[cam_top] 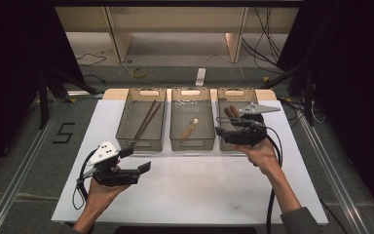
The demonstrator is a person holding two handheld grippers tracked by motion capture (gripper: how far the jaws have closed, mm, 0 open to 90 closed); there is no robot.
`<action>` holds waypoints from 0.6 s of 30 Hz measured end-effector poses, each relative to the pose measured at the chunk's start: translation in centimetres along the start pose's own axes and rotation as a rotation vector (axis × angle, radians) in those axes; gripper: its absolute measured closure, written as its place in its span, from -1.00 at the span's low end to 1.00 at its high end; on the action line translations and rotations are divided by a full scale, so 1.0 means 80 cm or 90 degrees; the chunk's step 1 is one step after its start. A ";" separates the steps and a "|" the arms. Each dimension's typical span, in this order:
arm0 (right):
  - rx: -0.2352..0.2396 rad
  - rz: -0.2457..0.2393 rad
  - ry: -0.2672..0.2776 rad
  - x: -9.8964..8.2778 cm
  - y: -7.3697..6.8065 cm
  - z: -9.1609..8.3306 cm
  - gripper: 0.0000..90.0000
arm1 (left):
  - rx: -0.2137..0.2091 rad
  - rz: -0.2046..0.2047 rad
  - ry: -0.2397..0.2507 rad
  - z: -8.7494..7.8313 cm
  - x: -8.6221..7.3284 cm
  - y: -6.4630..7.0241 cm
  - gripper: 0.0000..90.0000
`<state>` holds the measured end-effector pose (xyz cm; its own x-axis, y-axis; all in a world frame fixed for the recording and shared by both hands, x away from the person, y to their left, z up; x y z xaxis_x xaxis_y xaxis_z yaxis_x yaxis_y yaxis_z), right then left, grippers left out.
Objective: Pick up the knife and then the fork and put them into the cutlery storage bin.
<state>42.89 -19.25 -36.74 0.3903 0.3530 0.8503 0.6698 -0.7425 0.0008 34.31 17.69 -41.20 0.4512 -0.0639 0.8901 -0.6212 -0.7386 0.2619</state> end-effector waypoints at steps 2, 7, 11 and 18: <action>0.003 0.001 0.013 -0.007 -0.006 -0.005 -0.35 | -0.002 -0.001 0.000 0.000 0.000 0.000 -0.65; 0.032 0.002 0.045 -0.028 -0.018 -0.018 -0.38 | -0.001 0.000 0.001 0.000 0.000 -0.001 -0.65; 0.047 0.018 0.069 -0.047 -0.025 -0.030 -0.39 | -0.004 0.000 0.000 0.000 0.000 0.000 -0.65; 0.030 0.031 0.095 -0.078 -0.037 -0.043 -0.40 | -0.012 0.004 0.000 0.000 0.000 0.001 -0.65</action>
<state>36.28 -21.18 -40.21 0.3276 0.2260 0.9174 0.6826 -0.7280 -0.0644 34.25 17.62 -41.21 0.4471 -0.0692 0.8918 -0.6364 -0.7252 0.2628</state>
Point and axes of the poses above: each handheld gripper's, and its own axes: z roughly forward along the jaws, x roughly out of its top, y roughly to its right, the point moved 2 cm from there along z, roughly forward along the jaws, and after that the axes turned 6 degrees about -z, right-handed, at the moved point
